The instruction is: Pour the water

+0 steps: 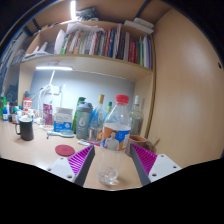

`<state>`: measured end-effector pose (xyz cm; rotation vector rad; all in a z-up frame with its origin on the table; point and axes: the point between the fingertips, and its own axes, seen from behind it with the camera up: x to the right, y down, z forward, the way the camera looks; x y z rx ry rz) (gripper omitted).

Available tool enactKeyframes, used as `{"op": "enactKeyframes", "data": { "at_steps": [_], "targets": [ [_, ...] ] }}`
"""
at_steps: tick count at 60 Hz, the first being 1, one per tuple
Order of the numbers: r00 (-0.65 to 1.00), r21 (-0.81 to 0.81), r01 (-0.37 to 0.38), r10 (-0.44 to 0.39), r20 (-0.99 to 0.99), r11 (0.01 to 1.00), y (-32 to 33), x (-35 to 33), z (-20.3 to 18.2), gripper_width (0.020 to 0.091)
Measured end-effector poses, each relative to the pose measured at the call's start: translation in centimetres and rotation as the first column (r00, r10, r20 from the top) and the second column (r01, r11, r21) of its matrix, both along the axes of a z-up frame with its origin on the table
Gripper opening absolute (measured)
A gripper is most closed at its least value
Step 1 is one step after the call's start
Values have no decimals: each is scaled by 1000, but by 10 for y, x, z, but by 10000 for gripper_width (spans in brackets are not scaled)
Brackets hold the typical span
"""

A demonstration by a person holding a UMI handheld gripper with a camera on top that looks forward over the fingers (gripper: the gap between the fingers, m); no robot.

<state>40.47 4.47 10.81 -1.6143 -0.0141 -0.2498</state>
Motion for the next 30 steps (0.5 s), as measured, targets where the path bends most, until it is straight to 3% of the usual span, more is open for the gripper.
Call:
{"op": "enactKeyframes", "data": {
  "at_steps": [10,14,16,17,30],
  "targets": [
    [999,6,32,-32,-26,999,42,18,-10,764],
    [999,11,26,-25,-47,1000,54,19,-13,689],
    [998,17,21,-19,-63,1000,60,18,-13,579],
    [997,20,23,-21,-72,1000,62,19,-14,561],
    [995,49,42,-37,-98,998,67,20,-14,430]
  ]
}}
